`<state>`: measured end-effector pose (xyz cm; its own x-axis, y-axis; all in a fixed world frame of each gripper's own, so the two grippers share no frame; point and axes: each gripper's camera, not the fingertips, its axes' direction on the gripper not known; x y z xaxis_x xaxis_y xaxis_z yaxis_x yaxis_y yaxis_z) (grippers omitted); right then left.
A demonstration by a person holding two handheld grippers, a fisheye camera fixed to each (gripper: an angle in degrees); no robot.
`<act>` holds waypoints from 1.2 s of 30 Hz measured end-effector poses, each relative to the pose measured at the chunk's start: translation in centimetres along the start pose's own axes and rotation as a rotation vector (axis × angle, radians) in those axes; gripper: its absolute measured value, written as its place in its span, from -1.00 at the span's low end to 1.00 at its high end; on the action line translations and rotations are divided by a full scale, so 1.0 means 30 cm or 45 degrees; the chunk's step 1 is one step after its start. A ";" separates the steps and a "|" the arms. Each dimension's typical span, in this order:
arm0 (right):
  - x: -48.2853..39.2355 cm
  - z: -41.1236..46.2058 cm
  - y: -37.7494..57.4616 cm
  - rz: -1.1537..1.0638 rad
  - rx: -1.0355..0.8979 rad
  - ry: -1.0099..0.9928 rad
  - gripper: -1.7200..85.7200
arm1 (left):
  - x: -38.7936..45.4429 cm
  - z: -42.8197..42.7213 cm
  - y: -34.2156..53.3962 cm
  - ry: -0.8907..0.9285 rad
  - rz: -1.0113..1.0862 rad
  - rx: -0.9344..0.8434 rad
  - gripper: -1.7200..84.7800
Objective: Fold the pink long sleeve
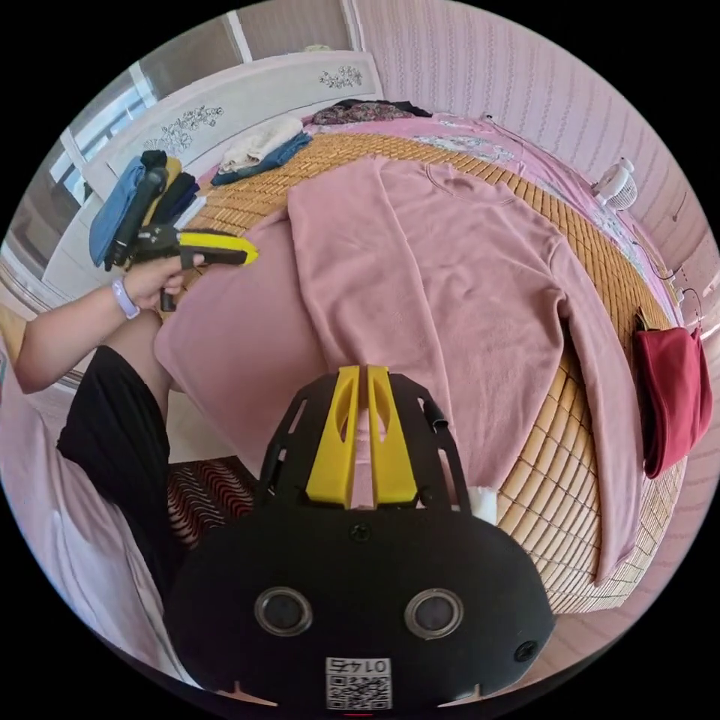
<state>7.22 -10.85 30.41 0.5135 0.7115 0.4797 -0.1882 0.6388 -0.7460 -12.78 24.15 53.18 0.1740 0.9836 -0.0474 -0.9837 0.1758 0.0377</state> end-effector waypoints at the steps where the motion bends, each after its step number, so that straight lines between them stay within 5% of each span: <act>1: 0.016 -0.088 0.000 0.001 0.108 -0.007 -0.92 | 0.001 0.001 0.002 0.005 -0.010 0.012 -0.87; 4: 0.008 -0.289 0.036 -0.057 0.287 0.125 -0.94 | 0.011 0.010 -0.013 0.009 -0.031 0.010 -0.87; 13: 0.019 -0.086 0.204 0.067 -0.105 0.182 -0.94 | 0.037 -0.062 -0.157 0.002 0.034 0.184 -0.81; 23: 0.111 -0.133 0.207 0.190 -0.057 0.079 -0.94 | 0.108 0.191 -0.501 -0.155 0.341 -0.032 -0.88; 30: 0.074 -0.203 0.172 0.106 0.103 -0.096 -0.91 | -0.191 0.058 -0.445 -0.050 -0.072 0.170 -0.93; 36: 0.033 -0.027 0.169 0.088 -0.121 -0.148 -0.82 | -0.346 0.141 -0.410 0.149 -0.282 0.078 -0.84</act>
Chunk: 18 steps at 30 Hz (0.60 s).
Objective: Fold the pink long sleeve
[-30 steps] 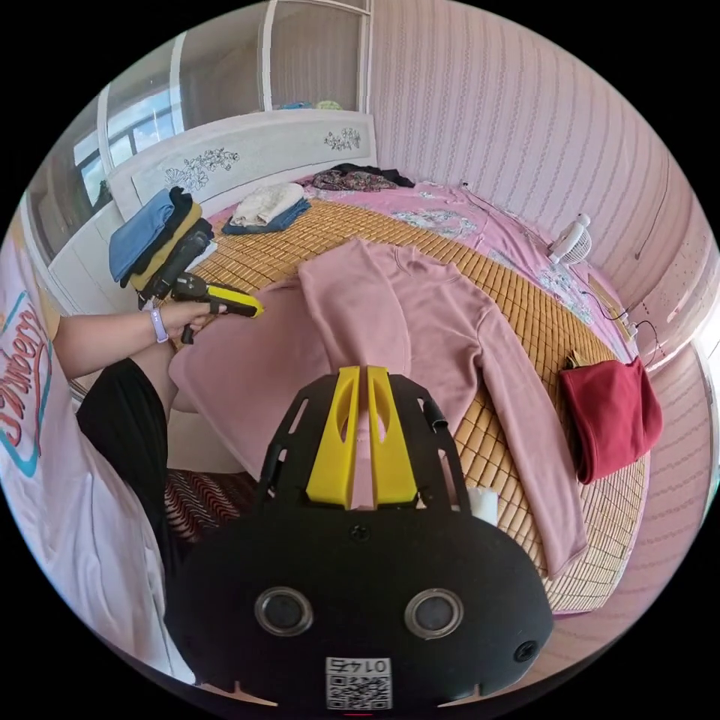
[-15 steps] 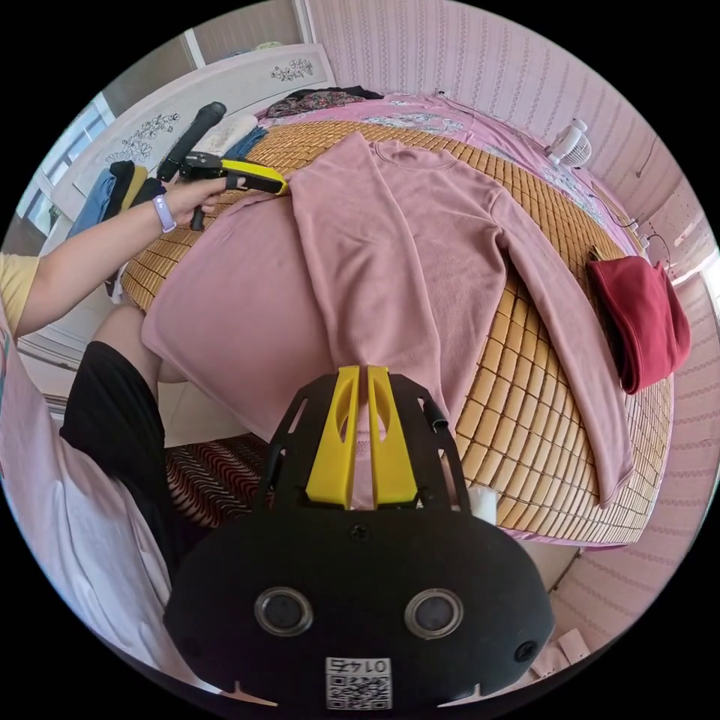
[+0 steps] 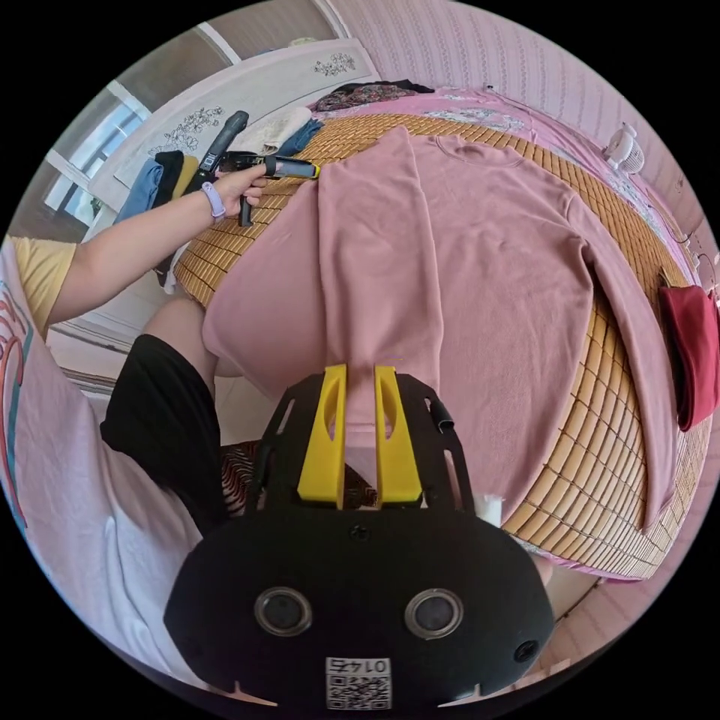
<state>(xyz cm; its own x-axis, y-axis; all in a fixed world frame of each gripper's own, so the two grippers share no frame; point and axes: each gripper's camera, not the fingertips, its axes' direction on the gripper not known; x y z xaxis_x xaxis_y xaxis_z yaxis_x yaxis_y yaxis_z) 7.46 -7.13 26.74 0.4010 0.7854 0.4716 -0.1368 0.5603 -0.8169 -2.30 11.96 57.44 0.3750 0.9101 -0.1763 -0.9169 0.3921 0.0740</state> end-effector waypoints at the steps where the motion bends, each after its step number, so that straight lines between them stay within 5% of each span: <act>1: 0.003 -0.013 0.013 -0.003 0.023 -0.011 -0.81 | 0.003 -0.011 0.001 -0.024 0.003 0.010 -0.84; 7: 0.120 -0.058 0.070 0.184 0.102 0.143 -0.78 | 0.116 -0.131 0.065 -0.106 0.169 0.154 -0.84; 12: 0.192 0.017 0.083 0.288 0.001 0.218 -0.83 | 0.528 -0.034 0.264 0.246 0.582 -0.101 -0.84; 18: 0.228 -0.106 0.120 0.287 0.134 0.179 -0.93 | 0.755 0.015 0.393 0.378 0.714 -0.186 -0.84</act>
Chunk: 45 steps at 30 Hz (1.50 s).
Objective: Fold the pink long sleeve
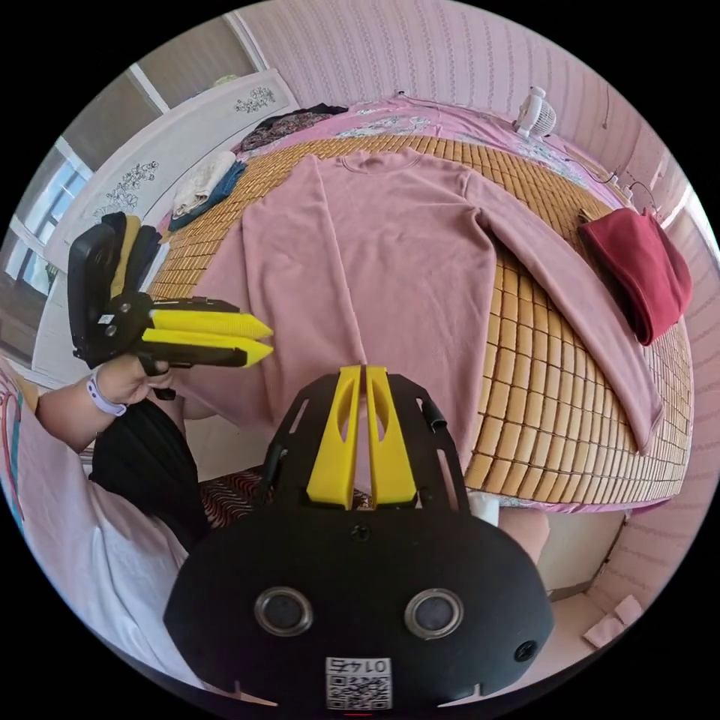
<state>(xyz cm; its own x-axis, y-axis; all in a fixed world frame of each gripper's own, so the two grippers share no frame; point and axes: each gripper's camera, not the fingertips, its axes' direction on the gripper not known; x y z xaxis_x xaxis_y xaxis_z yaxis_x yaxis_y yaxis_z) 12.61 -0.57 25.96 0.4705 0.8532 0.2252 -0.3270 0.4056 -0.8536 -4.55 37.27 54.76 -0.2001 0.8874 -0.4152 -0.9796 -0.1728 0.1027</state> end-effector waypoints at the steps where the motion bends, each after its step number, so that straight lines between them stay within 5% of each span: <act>1: 0.016 -0.013 0.009 -0.001 0.025 0.051 -0.93 | 0.009 0.005 0.000 0.012 0.009 -0.001 -0.84; 5: 0.089 0.097 0.024 0.053 -0.126 0.050 -0.92 | 0.053 0.118 -0.002 0.005 0.078 -0.227 -0.84; 15: 0.154 0.018 0.081 0.048 0.051 -0.055 -0.83 | 0.095 0.084 -0.032 0.114 0.112 -0.201 -0.90; 25: 0.175 0.091 0.127 0.000 -0.005 -0.108 -0.83 | 0.221 0.209 -0.014 -0.085 0.242 -0.333 -0.97; 30: 0.258 0.048 0.135 0.099 0.102 -0.196 -0.81 | 0.188 0.120 -0.041 0.090 0.165 -0.244 -0.94; 37: 0.721 -0.110 0.227 0.734 0.482 0.349 -0.67 | 0.036 0.024 -0.065 -0.245 -0.017 -0.073 -0.93; 41: 0.963 -0.133 0.304 1.071 0.497 0.601 -0.64 | -0.052 0.030 -0.045 -0.317 -0.141 -0.022 -0.95; 45: 1.085 -0.080 0.297 1.111 0.296 0.723 -0.67 | -0.080 0.096 -0.015 -0.338 -0.157 -0.122 -0.97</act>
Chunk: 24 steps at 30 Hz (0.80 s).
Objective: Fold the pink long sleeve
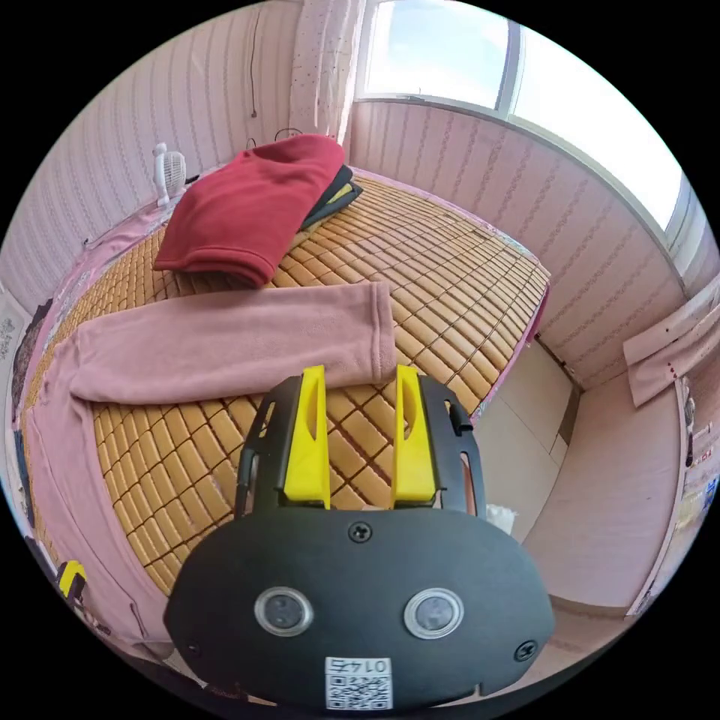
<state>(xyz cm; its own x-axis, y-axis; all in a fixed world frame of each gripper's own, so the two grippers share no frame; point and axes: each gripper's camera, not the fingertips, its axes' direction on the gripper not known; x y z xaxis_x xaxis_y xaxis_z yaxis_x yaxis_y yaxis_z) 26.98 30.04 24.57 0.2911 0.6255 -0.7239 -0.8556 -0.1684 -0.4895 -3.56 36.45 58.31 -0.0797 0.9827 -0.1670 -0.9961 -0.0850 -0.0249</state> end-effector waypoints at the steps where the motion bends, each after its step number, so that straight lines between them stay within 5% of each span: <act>1: 0.001 0.033 -0.008 -0.038 -0.055 -0.015 -0.70 | 0.002 0.001 -0.002 -0.005 0.008 -0.014 -0.97; 9: 0.053 -0.077 0.000 -0.001 0.087 -0.546 -0.89 | -0.043 -0.016 0.005 0.073 -0.017 -0.005 -0.98; 19: -0.463 -0.756 0.045 -0.868 0.657 -1.575 -0.88 | -0.188 -0.129 0.092 0.351 -0.292 0.178 -0.98; 24: -0.804 -0.737 0.313 -1.512 0.149 -1.663 -0.79 | -0.358 -0.313 0.268 0.275 -0.541 0.320 -0.98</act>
<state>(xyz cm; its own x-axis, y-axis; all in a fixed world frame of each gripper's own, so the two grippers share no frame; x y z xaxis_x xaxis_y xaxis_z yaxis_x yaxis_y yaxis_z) 21.40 -3.48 26.69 0.2699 0.5116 0.8157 -0.4969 0.7996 -0.3371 -10.35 23.66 50.66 0.3157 0.8635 -0.3934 -0.9194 0.3808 0.0980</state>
